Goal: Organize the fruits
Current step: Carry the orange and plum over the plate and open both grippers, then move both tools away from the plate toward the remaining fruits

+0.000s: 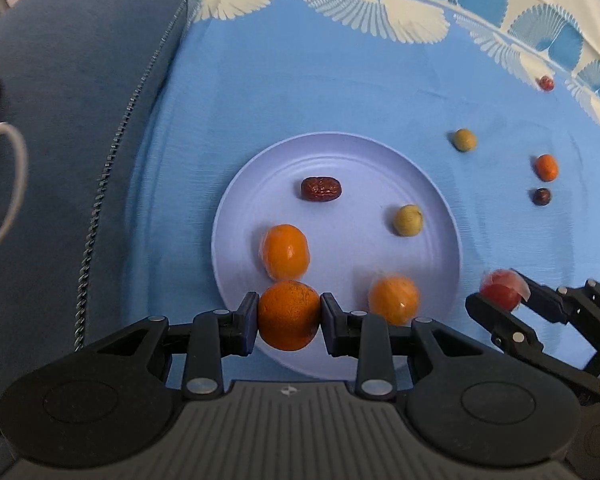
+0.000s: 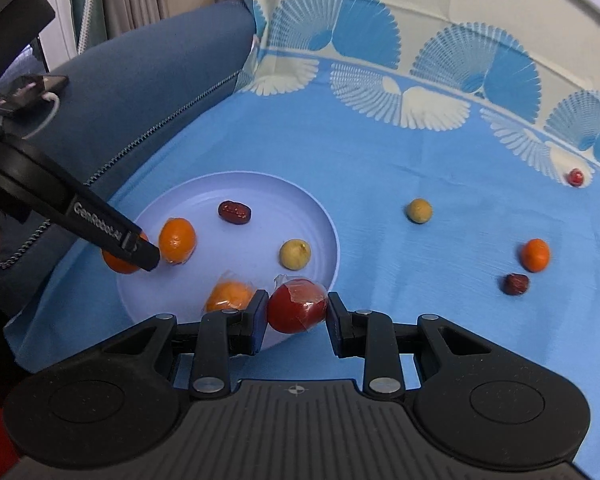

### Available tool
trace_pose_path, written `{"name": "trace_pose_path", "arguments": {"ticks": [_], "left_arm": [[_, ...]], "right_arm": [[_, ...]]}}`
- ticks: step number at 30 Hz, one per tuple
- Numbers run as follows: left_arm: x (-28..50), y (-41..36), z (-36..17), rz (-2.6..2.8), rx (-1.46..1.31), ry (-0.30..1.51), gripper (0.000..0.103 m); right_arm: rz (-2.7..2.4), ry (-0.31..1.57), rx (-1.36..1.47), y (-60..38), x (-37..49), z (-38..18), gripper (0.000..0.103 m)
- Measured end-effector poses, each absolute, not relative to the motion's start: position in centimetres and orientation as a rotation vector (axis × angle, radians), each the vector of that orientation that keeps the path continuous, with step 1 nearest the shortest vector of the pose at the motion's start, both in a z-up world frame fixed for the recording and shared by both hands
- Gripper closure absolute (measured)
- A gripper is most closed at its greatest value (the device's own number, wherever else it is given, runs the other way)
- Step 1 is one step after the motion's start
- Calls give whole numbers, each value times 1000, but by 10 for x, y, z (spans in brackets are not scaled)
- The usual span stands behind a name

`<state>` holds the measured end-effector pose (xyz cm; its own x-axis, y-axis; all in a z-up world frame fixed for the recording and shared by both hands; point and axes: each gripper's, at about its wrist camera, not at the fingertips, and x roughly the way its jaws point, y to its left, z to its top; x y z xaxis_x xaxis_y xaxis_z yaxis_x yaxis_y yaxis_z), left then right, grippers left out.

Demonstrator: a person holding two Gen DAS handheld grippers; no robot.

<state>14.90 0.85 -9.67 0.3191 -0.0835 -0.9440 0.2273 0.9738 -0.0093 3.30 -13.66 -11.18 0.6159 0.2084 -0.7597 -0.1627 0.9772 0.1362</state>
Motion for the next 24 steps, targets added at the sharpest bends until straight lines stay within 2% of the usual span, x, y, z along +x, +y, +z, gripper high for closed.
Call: {"name": "trace_pose_path", "arguments": {"ticks": [5,6,7,9,10,12,24], "left_arm": [[166,7,-114,-202,152,1257,67],[169,8,-115,-205,152,1258,63],[171,8,-114,-207,146,1252,57],[173,11,-106,-207,132,1217,7],[173,13,-98,-196,120,1179,0],[168,19,-84,-183,87,1117,0],[84,40,-58,-174,96,1194,0]], "right_arm": [[234,909,41,-131,53,-126,70],[241,911,39,-130,56,-128,69],[248,912,38,-129,59,-130,64],[261,900,38,-130,63,-129,28],[259,890,32,-130,64,-127,22],[224,876,13,-132,62,-121,12],[169,952,130,-150,-30,-86,4]]}}
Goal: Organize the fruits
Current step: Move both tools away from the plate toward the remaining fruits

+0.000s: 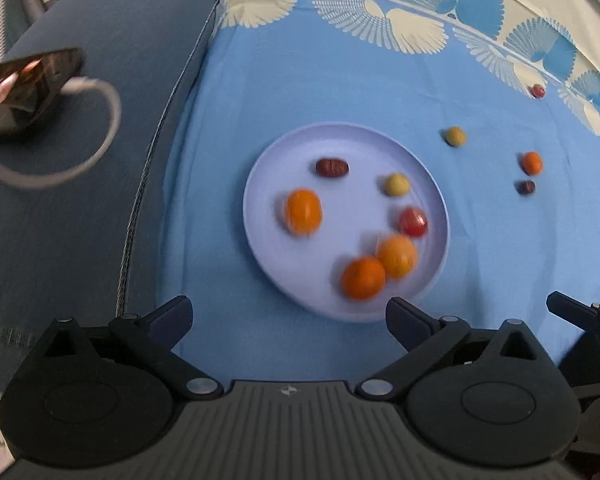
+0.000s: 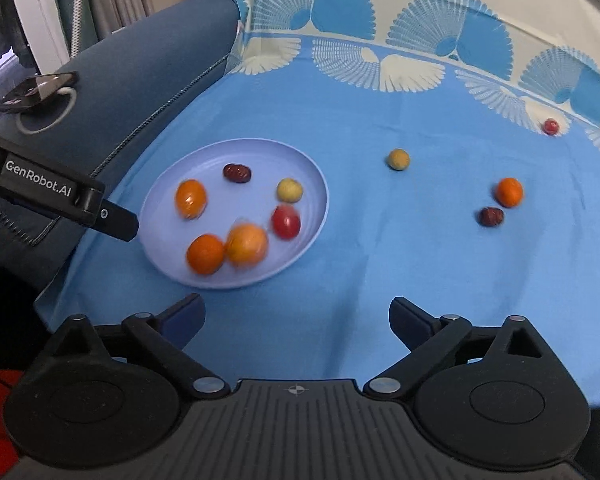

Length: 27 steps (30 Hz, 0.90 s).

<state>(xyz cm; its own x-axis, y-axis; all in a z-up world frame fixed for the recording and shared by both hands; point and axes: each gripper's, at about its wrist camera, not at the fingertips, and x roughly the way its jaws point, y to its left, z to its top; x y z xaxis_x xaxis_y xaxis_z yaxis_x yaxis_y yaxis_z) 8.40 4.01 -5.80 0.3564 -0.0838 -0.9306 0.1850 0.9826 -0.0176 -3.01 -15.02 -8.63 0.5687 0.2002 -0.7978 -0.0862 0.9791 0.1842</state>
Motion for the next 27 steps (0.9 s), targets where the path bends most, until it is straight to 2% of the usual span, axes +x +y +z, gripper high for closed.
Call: {"name": "trace_pose_path", "arguments": {"ticks": [17,27], "left_arm": [[-19,34,-2,-194,114,1055,0],[-43,33,17,-205,116,982,0]], "right_arm": [[98,700,85,-159,-120,-19,1],[57,653,99,-163,-139,-8,1]]}}
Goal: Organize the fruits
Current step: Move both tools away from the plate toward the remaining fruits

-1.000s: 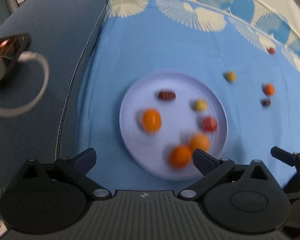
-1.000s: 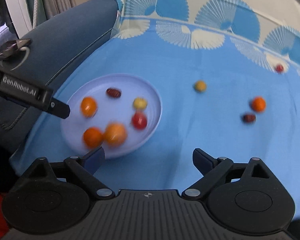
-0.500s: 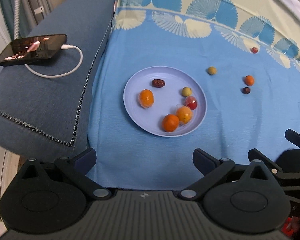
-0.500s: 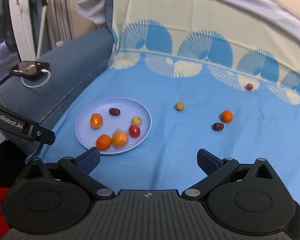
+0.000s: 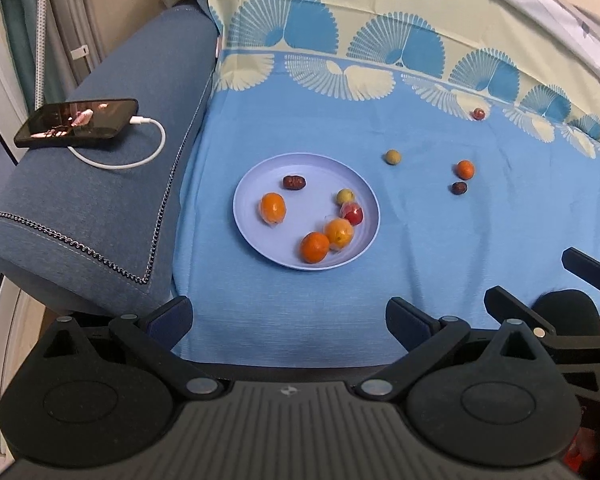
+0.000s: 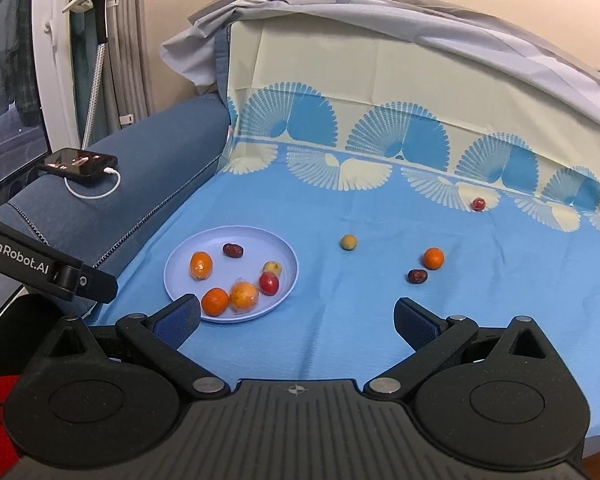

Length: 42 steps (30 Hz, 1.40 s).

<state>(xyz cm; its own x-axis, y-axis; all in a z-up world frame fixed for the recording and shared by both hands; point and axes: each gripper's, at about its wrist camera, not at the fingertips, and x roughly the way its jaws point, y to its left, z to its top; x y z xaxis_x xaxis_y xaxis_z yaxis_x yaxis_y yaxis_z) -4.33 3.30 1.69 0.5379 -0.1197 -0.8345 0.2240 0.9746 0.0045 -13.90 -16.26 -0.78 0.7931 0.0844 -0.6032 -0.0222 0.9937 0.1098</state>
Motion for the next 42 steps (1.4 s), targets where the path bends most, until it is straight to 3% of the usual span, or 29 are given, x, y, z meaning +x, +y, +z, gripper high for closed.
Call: {"name": "trace_pose_path", "arguments": {"ticks": [23,33,42], "left_arm": [[-32,16,8,-205,188,1015,0],[25,-73,6,-346,252,1029,0],[50,-160,-2,-467,312,1039,0]], "right_arm": [[25,673,196,-184,-133,-23,1],[-233,597,201,-260,-147,-4,1],[-432,618,280,-347,-134,-24,1]]}}
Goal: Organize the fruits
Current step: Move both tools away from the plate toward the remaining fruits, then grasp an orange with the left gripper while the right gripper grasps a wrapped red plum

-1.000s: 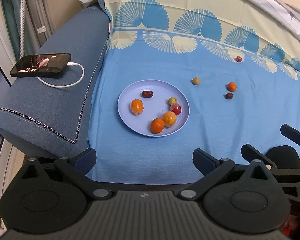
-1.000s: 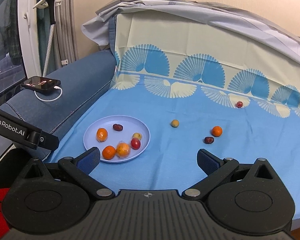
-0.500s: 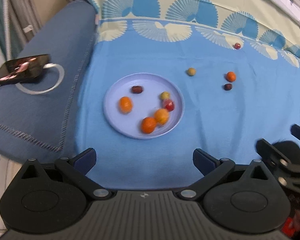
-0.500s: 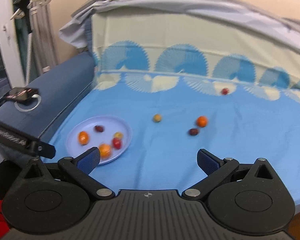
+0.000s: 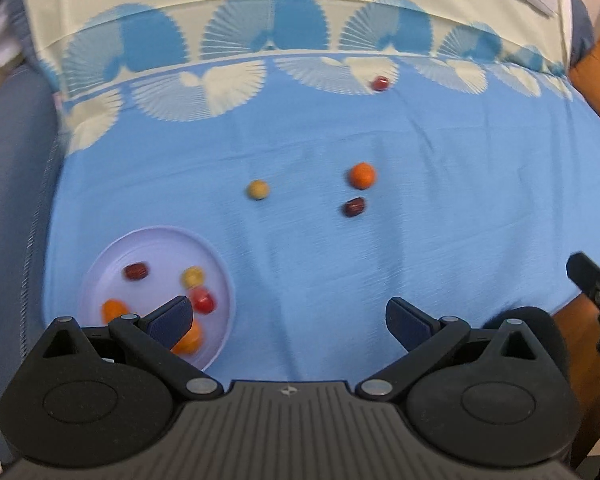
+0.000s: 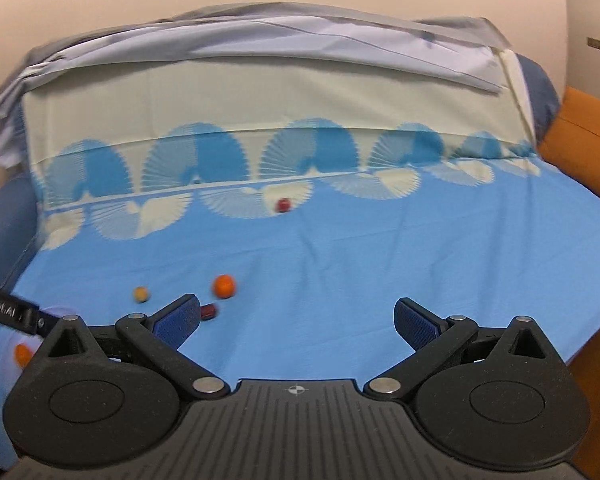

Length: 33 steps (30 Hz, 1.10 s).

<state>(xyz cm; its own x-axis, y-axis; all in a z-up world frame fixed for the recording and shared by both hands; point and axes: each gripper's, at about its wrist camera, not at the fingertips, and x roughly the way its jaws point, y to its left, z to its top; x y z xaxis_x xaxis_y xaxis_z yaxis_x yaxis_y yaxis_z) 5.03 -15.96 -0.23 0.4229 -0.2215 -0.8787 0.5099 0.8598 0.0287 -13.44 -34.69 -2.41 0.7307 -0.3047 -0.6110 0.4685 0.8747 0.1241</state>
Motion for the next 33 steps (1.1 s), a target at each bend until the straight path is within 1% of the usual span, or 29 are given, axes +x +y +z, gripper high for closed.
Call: {"name": "trace_pose_path", "arguments": {"ticks": [11,20,26,31,33], "left_arm": [[93,-230,-37,-502,393,1075,0],[128,-289,-70,-606,451,1051,0],[154,-321,-102,-678,456,1057,0],[179,-335,-128,-740,485,1053,0],[190,-336,-136,-752,482,1047,0]], "right_arm": [[-492,620,310,-402,-101,-49,1],[-520,629,297,-457,-50,-83,1],[-493,666,299,-504,10,-130,1],[-427,733,345,-536,79,-184,1],[-393,730,376,-544,106,-204,1]]}}
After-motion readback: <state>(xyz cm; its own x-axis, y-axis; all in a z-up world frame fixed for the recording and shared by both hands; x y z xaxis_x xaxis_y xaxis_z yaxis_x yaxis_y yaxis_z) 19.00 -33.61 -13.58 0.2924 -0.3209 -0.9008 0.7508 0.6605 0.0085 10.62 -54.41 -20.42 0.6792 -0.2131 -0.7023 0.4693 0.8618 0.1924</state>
